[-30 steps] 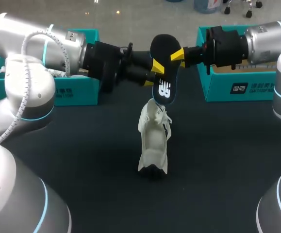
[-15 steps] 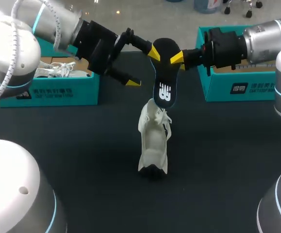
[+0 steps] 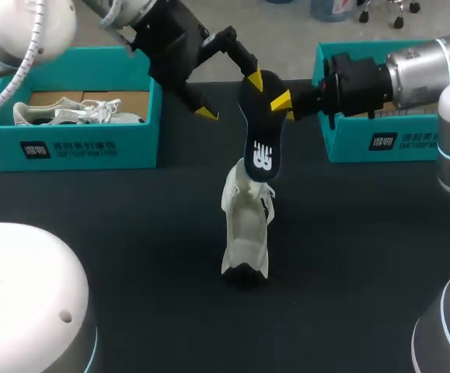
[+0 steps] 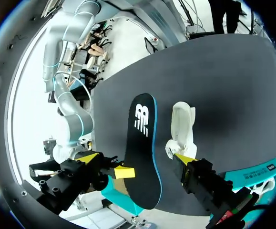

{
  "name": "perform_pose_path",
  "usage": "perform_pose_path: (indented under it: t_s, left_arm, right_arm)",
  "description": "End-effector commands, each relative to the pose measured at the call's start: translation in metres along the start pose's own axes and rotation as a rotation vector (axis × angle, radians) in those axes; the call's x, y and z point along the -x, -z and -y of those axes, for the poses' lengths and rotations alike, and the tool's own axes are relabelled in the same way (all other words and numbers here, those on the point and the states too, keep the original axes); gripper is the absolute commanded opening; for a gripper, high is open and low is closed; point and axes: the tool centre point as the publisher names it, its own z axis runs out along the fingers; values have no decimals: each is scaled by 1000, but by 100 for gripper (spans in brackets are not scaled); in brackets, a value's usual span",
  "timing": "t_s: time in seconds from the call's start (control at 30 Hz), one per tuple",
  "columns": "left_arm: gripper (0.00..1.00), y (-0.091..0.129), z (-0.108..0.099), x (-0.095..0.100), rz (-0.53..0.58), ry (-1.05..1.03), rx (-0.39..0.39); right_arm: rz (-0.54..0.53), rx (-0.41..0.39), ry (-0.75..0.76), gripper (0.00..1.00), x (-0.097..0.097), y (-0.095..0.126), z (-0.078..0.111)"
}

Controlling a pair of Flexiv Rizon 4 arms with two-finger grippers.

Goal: Take the shoe out of the shoebox, open the shoe tongue, remove and reinsert the insole, then place the shoe into the shoebox

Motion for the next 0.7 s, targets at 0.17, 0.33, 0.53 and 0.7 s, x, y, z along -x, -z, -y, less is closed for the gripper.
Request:
perform_pose_path:
  t_s: [0.17, 0.33, 0.53, 0.7]
  left_arm:
    - [100, 7, -12, 7, -518, -51, -29]
    - [100, 11, -20, 7, -586, -65, -11]
    - [100, 11, -27, 14, -591, -52, 18]
    - [100, 8, -26, 17, -584, -53, 17]
  right_arm:
    - [-12, 0, 1, 0, 2, -3, 2]
    - [-22, 2, 4, 0, 3, -4, 3]
    - [-40, 4, 5, 0, 3, -7, 5]
    - [-45, 5, 3, 0, 3, -8, 5]
